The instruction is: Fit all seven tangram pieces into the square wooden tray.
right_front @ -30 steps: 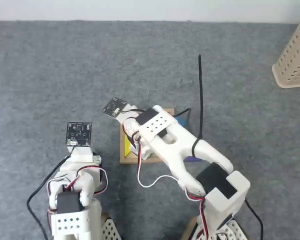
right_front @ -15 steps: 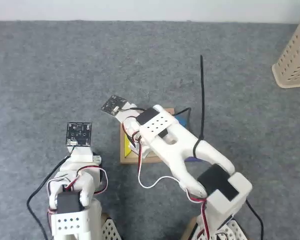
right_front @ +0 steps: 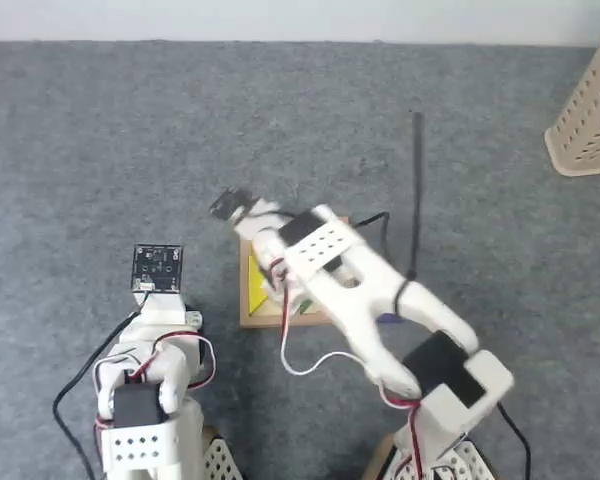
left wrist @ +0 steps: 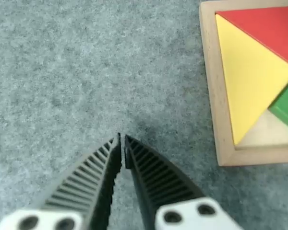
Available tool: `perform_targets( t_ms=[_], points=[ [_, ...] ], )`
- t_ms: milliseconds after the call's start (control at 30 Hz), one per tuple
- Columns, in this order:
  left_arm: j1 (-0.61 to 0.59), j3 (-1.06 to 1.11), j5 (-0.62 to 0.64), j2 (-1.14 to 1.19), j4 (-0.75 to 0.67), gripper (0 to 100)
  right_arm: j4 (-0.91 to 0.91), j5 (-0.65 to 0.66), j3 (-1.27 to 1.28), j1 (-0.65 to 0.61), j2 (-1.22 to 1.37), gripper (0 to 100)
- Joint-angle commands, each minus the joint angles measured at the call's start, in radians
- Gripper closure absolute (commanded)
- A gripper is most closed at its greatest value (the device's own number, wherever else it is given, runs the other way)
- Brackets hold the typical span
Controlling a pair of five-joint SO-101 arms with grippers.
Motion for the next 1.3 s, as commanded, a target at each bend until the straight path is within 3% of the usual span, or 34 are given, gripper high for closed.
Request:
perform_targets(
  t_ms=[0,100,233,400,600,800,967,1267],
  points=[
    [-0.006,-0.012,0.008,-0.015,0.005,99,0.031,0.003,0.014,0.094,-0.16,89.2],
    [-0.006,-0.012,0.008,-0.015,0.005,99,-0.01,-0.032,0.086,0.208,-0.292,99.8],
    [-0.006,-0.012,0.008,-0.015,0.005,99,-0.053,-0.048,0.196,0.323,-0.392,98.5],
    [-0.006,-0.012,0.008,-0.015,0.005,99,-0.031,-0.071,0.31,0.372,-0.389,99.2],
    [-0.006,-0.012,0.008,-0.015,0.005,99,0.007,0.028,0.437,0.32,-0.453,99.2],
    [-0.006,-0.012,0.008,-0.015,0.005,99,-0.012,0.034,0.532,0.243,-0.564,98.0],
    [-0.006,-0.012,0.008,-0.015,0.005,99,-0.084,0.035,0.597,0.246,-0.516,84.7],
    [-0.006,-0.012,0.008,-0.015,0.005,99,-0.145,0.037,0.549,0.318,-0.355,83.6]
  ],
)
